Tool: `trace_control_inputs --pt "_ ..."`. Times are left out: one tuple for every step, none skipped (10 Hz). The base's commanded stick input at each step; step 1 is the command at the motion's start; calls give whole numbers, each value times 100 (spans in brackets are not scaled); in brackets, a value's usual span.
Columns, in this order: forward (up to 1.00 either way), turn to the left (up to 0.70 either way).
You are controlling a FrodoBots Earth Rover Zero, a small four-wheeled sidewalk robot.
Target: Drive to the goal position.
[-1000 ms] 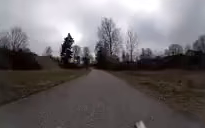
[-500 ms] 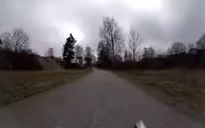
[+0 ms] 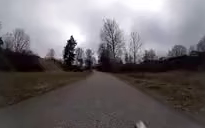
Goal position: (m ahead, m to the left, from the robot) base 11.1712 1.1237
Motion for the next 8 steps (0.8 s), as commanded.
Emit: trace_control_inputs --pt "70 0" --pt "70 0" --pt "70 0" --pt "70 0" --pt "70 0" --pt "70 0" --pt "70 0" --pt "70 0"
